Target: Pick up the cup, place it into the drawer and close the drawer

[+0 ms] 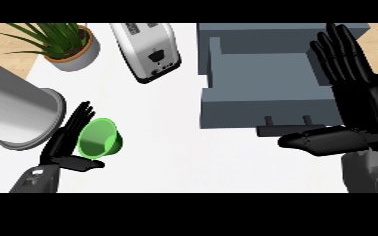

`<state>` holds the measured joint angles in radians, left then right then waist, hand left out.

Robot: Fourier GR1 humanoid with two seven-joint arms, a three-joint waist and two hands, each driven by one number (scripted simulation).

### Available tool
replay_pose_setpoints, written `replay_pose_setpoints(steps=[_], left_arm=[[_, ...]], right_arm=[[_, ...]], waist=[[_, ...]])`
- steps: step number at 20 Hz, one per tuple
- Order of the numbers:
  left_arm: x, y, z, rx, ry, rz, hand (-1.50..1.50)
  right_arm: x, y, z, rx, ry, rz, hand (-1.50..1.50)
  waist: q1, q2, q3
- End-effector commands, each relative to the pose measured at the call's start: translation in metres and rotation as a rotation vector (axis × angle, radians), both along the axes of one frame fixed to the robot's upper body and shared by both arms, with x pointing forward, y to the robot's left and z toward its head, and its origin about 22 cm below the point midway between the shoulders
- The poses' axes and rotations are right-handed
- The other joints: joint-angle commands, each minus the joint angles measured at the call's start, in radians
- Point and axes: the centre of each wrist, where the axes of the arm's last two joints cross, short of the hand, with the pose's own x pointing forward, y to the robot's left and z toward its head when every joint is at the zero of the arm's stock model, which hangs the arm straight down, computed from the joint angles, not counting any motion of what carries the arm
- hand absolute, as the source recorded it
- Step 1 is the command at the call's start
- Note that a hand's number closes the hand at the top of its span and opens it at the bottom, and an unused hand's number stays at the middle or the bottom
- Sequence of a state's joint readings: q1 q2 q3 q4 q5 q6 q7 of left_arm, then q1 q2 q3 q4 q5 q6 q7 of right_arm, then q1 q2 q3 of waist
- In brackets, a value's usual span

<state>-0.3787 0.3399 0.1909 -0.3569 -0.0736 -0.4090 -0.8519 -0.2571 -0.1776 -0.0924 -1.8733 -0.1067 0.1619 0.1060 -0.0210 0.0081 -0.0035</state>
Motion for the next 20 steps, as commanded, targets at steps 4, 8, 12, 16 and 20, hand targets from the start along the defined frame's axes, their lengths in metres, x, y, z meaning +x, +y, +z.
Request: replay_pose_setpoints(steps=[4, 8, 12, 16, 20], left_arm=[[-0.004, -0.02, -0.016, -0.112, -0.089, -0.059, -1.5], [-0.014, -0.02, -0.023, -0.108, -0.109, -0.045, -1.5], [0.003, -0.04, -0.021, -0.097, -0.105, -0.062, -1.5], [0.008, -0.036, -0.016, -0.125, -0.12, -0.101, -1.5], [0.018, -0.047, -0.014, -0.182, -0.092, -0.126, -1.5]], right_arm=[[0.008, 0.0, 0.001, 0.0, 0.003, 0.006, -1.5], [0.009, 0.002, 0.012, 0.009, -0.016, 0.002, -1.5], [-0.003, 0.004, 0.007, 0.002, -0.01, 0.018, -1.5], [0.0, -0.006, 0.013, -0.011, -0.01, 0.007, -1.5], [0.006, -0.009, 0.009, -0.009, 0.008, 0.004, -1.5]], waist=[[-0.003, 0.003, -0.001], [-0.002, 0.003, -0.001], [-0.019, 0.004, -0.002], [-0.017, 0.005, -0.002], [-0.014, 0.008, -0.002]])
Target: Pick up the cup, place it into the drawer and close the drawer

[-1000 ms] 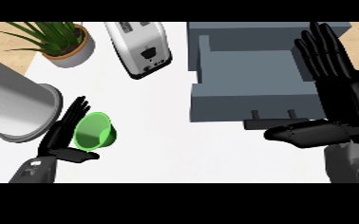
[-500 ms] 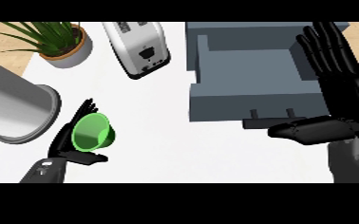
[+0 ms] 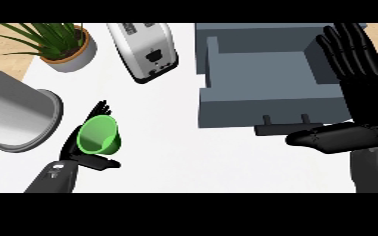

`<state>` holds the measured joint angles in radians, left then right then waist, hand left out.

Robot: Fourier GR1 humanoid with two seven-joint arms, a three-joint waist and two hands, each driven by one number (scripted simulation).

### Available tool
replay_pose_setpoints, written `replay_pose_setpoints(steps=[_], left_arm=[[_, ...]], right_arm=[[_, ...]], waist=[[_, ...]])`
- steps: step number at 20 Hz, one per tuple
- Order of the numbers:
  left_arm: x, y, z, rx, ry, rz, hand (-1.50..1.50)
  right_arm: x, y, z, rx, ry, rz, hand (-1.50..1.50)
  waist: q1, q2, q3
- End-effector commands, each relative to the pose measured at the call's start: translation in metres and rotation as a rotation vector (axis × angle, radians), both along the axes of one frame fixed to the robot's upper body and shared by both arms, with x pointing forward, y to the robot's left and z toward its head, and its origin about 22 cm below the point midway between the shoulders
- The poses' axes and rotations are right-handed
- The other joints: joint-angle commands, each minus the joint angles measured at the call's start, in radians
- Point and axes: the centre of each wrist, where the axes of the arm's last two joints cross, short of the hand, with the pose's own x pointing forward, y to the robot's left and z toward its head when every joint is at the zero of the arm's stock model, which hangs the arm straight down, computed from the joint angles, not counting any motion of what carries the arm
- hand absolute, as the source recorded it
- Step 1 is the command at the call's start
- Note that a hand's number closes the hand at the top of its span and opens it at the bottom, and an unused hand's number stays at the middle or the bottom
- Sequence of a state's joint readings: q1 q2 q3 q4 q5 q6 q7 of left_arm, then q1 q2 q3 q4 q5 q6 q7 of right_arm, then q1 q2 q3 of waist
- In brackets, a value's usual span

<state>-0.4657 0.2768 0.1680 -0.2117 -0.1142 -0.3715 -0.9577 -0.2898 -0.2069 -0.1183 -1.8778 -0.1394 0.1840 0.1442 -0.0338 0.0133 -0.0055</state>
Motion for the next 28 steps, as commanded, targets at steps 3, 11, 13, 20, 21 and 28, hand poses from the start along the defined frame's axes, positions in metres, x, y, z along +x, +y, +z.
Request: replay_pose_setpoints(steps=[3, 11, 13, 20, 21, 28], left_arm=[[0.005, -0.026, -0.006, -0.23, -0.081, -0.141, 1.5], [0.003, -0.034, -0.005, -0.005, -0.365, 0.021, 1.5], [0.03, -0.029, 0.015, -0.06, -0.396, 0.057, 1.5], [0.052, -0.057, 0.026, -0.224, -0.453, 0.243, 1.5], [0.036, -0.051, 0.015, -0.214, -0.464, 0.302, 1.5], [0.09, -0.08, 0.066, -0.21, -0.507, 0.195, 1.5]], right_arm=[[-0.004, -0.005, -0.002, 0.005, 0.02, -0.007, -1.5], [0.004, -0.007, -0.001, -0.001, 0.006, -0.026, -1.5], [0.004, 0.007, -0.01, -0.005, 0.022, 0.002, -1.5], [0.003, -0.013, -0.009, 0.018, -0.008, -0.031, -1.5], [0.003, -0.011, -0.002, 0.024, 0.011, -0.04, -1.5], [0.0, -0.017, -0.017, -0.008, -0.008, -0.047, -1.5]], waist=[[-0.008, 0.001, -0.001], [0.014, -0.003, 0.001], [0.005, 0.003, 0.0], [0.011, -0.001, 0.003], [0.024, -0.007, 0.003], [0.029, -0.012, 0.006]])
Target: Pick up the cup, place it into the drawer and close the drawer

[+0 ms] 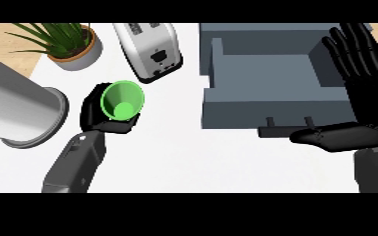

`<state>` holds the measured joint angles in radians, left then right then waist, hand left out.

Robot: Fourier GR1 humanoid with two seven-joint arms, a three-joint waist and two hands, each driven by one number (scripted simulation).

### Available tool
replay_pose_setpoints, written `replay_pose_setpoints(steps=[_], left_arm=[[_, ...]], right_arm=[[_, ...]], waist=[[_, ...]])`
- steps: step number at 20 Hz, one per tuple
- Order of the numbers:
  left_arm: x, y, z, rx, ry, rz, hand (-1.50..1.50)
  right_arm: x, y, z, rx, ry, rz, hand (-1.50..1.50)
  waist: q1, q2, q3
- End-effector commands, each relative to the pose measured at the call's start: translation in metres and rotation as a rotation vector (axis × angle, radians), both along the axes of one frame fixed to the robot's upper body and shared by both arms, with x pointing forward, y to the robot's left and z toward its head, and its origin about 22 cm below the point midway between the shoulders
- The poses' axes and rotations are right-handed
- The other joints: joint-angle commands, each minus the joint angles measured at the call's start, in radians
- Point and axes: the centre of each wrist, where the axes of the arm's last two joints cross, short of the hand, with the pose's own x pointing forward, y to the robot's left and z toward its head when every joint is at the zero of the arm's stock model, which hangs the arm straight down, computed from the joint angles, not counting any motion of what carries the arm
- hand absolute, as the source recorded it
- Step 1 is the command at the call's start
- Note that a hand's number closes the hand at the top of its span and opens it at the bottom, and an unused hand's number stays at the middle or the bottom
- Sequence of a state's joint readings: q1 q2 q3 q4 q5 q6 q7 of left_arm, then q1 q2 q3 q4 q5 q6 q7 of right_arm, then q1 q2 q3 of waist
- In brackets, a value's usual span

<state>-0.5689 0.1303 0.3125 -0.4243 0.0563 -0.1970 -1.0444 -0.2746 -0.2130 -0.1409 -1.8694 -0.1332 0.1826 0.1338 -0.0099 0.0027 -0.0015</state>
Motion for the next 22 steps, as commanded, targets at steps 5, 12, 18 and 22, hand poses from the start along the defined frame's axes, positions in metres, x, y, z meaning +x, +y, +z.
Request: replay_pose_setpoints(steps=[5, 12, 18, 22], left_arm=[[0.057, -0.068, 0.084, 0.022, -0.168, -0.11, 1.5], [0.085, -0.115, 0.149, 0.064, -0.165, -0.2, 1.5], [0.102, -0.131, 0.196, 0.138, -0.152, -0.177, 1.5], [0.107, -0.145, 0.212, 0.168, -0.112, -0.137, 1.5]], right_arm=[[0.004, 0.002, 0.006, -0.024, 0.013, -0.035, -1.5], [0.003, -0.002, -0.008, -0.015, 0.017, -0.026, -1.5], [0.006, -0.001, -0.005, -0.034, 0.027, -0.016, -1.5], [0.008, 0.0, -0.008, -0.017, 0.02, 0.019, -1.5]], waist=[[0.024, -0.011, 0.003], [0.006, -0.012, 0.003], [-0.035, -0.013, 0.003], [-0.057, -0.014, 0.005]])
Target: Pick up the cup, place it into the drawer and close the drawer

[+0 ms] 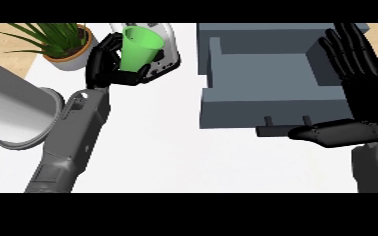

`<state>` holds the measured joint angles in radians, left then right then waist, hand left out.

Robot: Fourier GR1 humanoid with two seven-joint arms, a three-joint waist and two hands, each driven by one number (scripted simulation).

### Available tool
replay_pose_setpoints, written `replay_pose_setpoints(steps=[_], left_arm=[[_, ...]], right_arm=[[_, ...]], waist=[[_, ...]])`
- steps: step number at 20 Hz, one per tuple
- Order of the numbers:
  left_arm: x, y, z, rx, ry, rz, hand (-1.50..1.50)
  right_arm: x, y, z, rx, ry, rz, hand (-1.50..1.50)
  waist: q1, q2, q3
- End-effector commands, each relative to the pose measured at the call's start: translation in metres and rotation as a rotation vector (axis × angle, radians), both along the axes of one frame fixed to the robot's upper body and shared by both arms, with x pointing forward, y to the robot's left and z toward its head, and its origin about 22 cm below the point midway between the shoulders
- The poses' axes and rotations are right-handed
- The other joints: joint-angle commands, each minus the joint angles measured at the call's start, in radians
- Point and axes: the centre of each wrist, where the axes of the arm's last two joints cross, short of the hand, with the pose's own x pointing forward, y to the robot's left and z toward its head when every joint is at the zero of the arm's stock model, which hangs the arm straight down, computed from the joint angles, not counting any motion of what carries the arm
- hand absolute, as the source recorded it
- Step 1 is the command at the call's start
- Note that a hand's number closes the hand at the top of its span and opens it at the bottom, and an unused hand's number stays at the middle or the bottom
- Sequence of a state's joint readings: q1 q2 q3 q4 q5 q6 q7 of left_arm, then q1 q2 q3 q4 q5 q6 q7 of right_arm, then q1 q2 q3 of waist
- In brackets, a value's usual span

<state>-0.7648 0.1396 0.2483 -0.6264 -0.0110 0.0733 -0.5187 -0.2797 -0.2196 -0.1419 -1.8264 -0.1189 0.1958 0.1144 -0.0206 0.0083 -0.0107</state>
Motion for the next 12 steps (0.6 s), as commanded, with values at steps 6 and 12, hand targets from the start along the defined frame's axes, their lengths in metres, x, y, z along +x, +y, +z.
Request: replay_pose_setpoints(steps=[6, 12], left_arm=[[0.033, -0.121, 0.104, 0.027, -0.098, -0.175, 1.5], [0.039, -0.159, 0.131, 0.148, 0.02, -0.159, 1.5]], right_arm=[[0.009, 0.009, -0.001, 0.006, -0.011, 0.051, -1.5], [0.012, 0.009, 0.011, 0.012, -0.049, 0.075, -1.5]], waist=[[-0.091, -0.008, 0.015], [-0.117, 0.009, 0.012]])
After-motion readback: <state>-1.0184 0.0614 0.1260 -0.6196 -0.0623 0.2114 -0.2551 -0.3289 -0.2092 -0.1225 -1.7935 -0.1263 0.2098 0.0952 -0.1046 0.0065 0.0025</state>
